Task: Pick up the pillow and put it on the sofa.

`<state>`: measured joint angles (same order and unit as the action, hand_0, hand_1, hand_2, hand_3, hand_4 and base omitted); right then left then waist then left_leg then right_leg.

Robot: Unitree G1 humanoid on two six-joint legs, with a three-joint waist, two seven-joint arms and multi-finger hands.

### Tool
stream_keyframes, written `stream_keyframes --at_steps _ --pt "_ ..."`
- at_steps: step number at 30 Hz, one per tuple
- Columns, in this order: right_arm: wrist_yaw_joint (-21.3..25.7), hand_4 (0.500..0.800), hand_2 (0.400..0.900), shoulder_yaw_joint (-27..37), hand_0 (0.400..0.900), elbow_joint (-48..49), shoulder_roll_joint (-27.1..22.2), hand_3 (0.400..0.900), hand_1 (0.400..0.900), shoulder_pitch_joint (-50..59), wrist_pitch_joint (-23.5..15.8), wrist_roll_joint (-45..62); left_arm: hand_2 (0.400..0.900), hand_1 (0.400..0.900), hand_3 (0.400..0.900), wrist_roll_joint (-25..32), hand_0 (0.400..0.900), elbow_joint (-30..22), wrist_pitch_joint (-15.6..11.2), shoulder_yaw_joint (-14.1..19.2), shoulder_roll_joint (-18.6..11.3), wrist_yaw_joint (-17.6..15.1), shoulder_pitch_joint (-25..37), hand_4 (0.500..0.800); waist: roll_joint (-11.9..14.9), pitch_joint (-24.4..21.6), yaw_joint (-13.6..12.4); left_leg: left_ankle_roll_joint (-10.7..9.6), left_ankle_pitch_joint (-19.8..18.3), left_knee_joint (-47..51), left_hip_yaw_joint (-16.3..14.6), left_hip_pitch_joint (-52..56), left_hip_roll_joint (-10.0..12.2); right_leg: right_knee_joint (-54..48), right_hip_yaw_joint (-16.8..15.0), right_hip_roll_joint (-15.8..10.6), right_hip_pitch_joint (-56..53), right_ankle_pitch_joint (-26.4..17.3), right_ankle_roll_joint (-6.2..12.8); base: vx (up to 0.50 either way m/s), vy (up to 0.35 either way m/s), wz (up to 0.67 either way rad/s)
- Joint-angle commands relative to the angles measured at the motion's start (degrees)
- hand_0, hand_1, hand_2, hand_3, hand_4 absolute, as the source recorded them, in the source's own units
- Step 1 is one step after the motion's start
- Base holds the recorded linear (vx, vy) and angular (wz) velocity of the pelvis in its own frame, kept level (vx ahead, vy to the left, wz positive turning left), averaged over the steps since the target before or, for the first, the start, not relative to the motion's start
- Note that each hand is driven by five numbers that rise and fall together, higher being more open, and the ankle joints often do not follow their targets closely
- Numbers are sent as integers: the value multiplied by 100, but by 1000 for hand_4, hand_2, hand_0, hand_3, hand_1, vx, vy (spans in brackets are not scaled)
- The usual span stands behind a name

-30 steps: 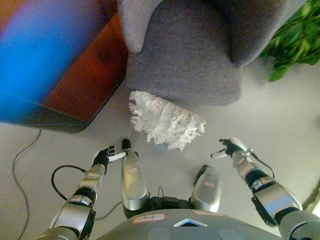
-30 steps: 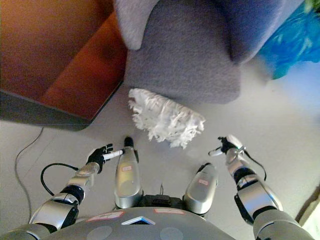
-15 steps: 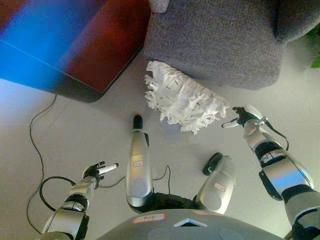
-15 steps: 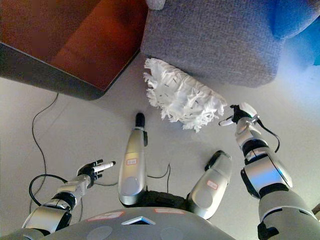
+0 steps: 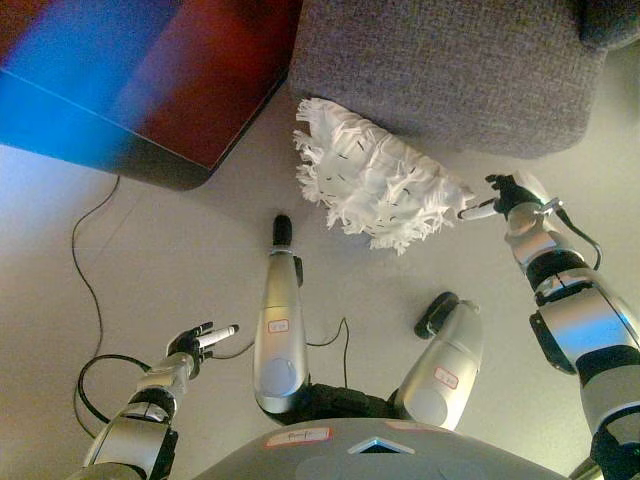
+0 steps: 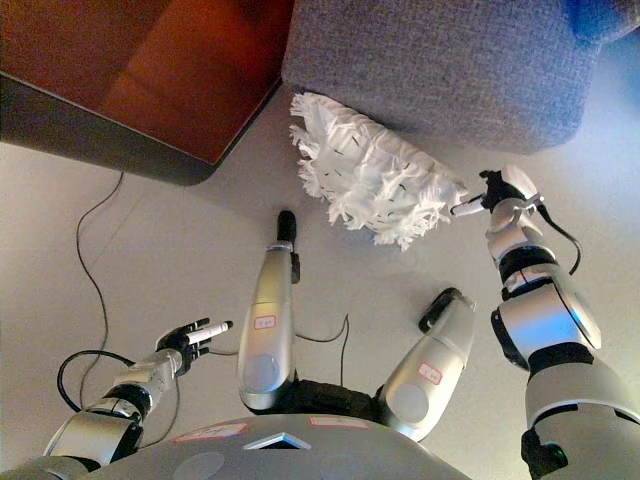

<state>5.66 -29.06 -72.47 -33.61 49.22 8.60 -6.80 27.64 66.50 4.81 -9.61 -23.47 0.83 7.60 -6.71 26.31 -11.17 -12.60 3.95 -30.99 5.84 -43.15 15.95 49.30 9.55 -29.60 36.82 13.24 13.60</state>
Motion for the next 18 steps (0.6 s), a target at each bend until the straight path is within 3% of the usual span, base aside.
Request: stream_keyframes --at_steps 1,10,18 --pt "139 800 900 113 900 29 -579 900 900 665 -38 55 900 900 900 290 900 311 16 49 -584 -53 -312 800 -165 114 -128 32 -84 35 239 278 431 -293 -576 -176 588 -632 -65 0 0 0" --pt "-259 800 900 -302 900 248 -695 900 900 1648 -123 334 900 900 900 447 900 395 -268 203 -474 214 -596 800 -403 345 -201 55 -148 -90 214 -171 389 -70 -814 -184 1097 -548 -54 -9 61 0" --pt "-693 800 900 -424 900 574 -369 900 900 1927 -267 627 900 900 900 383 900 291 -490 287 -440 437 -786 800 -432 348 -327 66 -91 -102 238 -563 389 -65 -808 -163 1464 -624 -96 -7 20 0"
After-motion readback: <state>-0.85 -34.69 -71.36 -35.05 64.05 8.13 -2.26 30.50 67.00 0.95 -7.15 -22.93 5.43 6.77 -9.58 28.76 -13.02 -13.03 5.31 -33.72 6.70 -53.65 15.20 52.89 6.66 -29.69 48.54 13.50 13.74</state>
